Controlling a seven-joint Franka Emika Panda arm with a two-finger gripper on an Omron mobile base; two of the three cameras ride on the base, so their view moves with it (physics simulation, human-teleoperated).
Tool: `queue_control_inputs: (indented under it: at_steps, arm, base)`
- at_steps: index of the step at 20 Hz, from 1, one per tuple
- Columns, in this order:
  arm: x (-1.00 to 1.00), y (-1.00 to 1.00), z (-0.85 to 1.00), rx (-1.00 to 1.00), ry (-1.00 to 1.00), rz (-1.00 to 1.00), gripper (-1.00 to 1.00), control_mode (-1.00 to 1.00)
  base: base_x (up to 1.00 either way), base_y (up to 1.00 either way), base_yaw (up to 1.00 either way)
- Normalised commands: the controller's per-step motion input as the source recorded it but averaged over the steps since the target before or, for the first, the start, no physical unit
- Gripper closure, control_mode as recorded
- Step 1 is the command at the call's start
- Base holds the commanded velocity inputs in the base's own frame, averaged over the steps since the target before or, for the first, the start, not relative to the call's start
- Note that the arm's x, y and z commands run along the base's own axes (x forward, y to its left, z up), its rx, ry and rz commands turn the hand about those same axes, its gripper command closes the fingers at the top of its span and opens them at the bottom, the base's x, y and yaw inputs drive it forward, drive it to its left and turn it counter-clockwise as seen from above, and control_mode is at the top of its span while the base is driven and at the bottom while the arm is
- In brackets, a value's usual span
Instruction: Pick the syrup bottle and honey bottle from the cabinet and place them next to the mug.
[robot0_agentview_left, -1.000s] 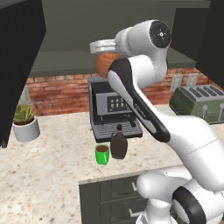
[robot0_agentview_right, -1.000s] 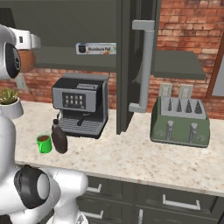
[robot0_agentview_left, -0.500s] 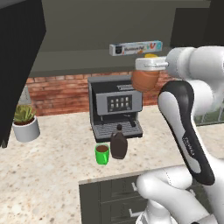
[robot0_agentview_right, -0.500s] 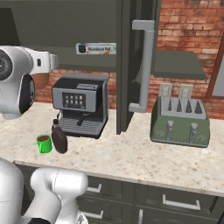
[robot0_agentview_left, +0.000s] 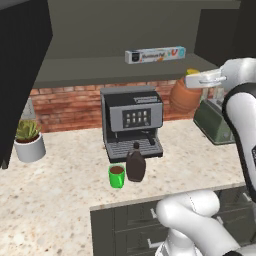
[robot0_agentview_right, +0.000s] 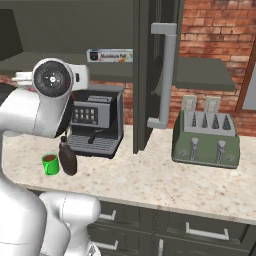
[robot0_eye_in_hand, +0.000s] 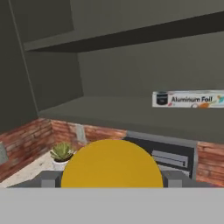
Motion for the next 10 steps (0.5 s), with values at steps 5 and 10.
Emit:
queue_control_inputs:
  at_steps: [5, 10]
  arm:
    - [-0.03, -0.11, -0.05, -0.09, 0.29, 0.16, 1.00, -1.00]
    - [0.00, 0.00, -0.31, -0.12, 0.24, 0.09, 1.00, -1.00]
  base:
    - [0.00, 0.00, 0.00]
    - [0.00, 0.00, 0.00]
